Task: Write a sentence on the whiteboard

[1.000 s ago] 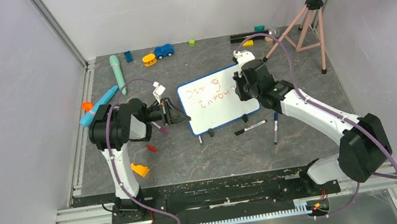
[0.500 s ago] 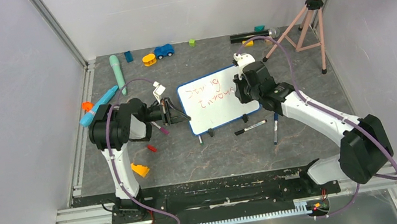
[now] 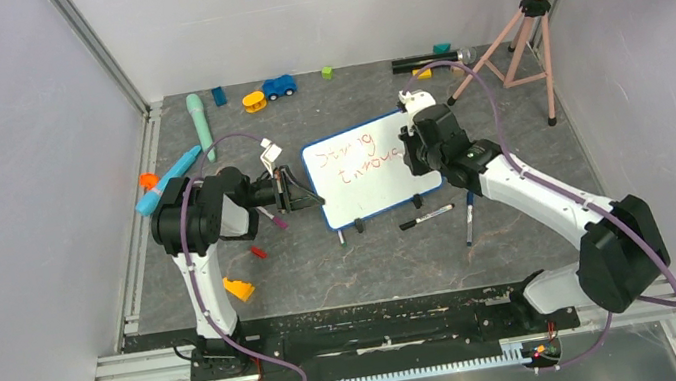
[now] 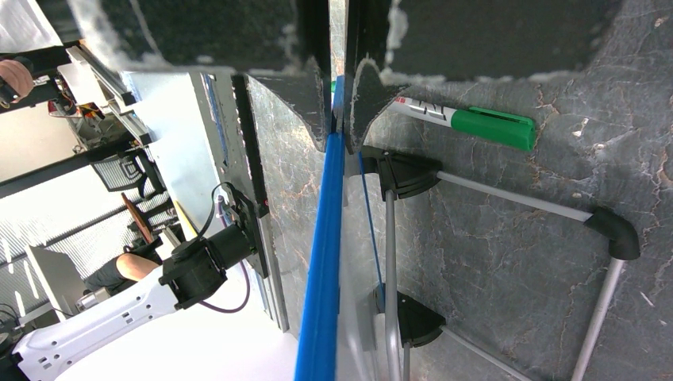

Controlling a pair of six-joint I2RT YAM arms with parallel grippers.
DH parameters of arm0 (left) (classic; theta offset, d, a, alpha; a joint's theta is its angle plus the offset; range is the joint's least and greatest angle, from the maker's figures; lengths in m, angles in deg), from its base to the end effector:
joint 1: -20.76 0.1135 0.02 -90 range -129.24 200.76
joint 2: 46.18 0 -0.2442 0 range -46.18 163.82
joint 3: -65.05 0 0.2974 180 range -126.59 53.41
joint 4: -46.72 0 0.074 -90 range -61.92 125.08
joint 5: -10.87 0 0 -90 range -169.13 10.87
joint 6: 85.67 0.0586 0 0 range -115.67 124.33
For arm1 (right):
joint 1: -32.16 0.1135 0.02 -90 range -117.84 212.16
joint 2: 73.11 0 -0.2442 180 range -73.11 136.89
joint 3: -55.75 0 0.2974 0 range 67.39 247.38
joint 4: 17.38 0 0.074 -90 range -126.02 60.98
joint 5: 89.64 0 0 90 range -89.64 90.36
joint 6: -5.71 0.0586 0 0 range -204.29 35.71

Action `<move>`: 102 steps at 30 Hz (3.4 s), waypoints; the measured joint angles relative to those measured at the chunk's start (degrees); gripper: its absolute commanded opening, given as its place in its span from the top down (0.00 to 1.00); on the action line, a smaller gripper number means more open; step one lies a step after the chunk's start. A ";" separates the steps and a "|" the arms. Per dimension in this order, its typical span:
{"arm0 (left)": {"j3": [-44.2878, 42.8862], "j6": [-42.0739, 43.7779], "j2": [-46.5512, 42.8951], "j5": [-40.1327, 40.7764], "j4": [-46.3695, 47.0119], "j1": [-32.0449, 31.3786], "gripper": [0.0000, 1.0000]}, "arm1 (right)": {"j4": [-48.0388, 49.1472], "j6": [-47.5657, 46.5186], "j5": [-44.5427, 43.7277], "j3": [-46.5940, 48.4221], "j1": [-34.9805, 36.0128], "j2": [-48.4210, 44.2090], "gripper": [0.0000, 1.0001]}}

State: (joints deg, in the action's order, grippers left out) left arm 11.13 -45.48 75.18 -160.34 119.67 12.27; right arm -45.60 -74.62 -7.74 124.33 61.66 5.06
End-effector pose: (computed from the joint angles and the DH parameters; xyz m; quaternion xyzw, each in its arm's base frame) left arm 0.3314 -0.1080 0.0553 0.2707 0.6476 -0.6559 0.2777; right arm 0.3239 0.1738 0.2220 -0.1236 0.8878 0.0873 0.4346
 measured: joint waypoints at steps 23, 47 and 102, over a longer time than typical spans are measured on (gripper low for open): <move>0.00 -0.04 0.00 -0.02 0.00 0.00 0.98 | -0.57 -0.31 -0.57 0.81 -0.48 0.48 1.00; -0.11 -0.04 0.00 -0.17 0.00 0.00 0.98 | 1.11 1.09 4.42 -3.50 -0.52 -1.42 1.00; -0.11 -0.04 0.00 -0.17 0.00 0.00 0.98 | 2.32 1.11 1.92 -3.13 -2.03 -1.64 1.00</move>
State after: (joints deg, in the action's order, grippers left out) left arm 11.02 -45.52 75.18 -160.51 119.67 12.27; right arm -43.28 -73.51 -5.81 121.21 59.63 3.42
